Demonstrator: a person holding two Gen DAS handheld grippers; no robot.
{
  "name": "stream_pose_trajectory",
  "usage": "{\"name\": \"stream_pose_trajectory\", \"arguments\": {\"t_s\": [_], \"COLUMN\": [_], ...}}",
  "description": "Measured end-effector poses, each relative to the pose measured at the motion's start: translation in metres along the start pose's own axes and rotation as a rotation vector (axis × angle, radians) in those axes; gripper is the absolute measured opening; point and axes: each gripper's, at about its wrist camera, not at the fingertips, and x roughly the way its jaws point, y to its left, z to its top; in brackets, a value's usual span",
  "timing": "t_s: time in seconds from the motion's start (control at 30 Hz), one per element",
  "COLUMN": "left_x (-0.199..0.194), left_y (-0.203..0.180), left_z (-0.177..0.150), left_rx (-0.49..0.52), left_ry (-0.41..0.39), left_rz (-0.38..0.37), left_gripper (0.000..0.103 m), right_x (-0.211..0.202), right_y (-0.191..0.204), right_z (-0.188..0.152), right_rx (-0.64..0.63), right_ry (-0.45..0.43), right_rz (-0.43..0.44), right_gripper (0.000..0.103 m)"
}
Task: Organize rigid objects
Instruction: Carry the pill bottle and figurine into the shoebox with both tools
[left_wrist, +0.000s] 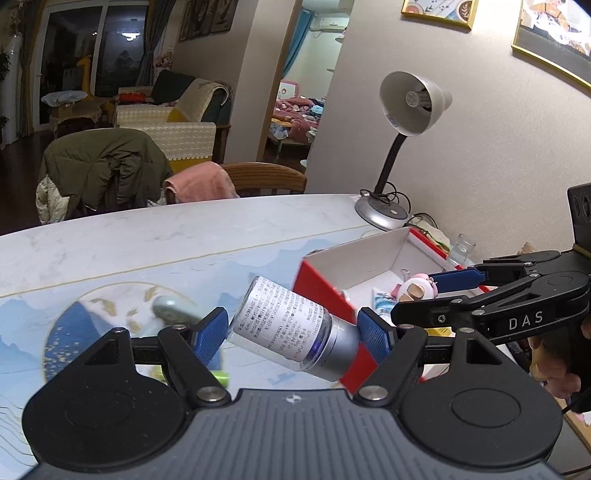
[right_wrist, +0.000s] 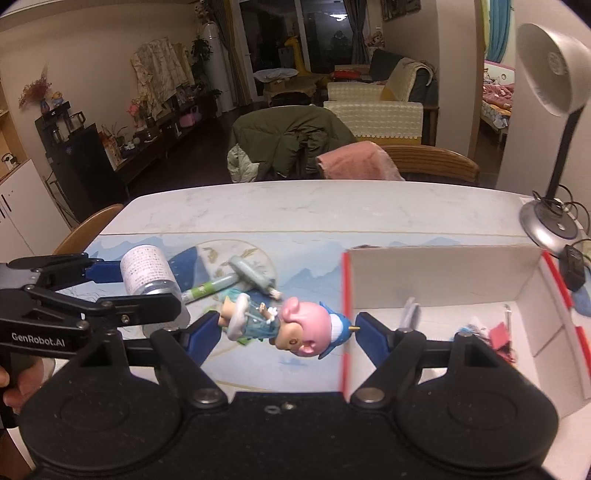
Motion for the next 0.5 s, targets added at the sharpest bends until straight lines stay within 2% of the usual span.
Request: {"name": "stream_pose_trajectory", "arguments": {"t_s": [0.5], "left_x": [0.076], "left_y": [-0.096], "left_z": [0.017], "left_rx": [0.049], "left_ry": [0.056], "left_rz": [-0.038], "left_gripper": [0.077], "right_x": [-0.024], "right_y": [-0.115], "right_z": [-0.019], "right_rx": [0.039], "right_ry": [0.016], "right_rz": [-0.065], "right_gripper": [0.079]}}
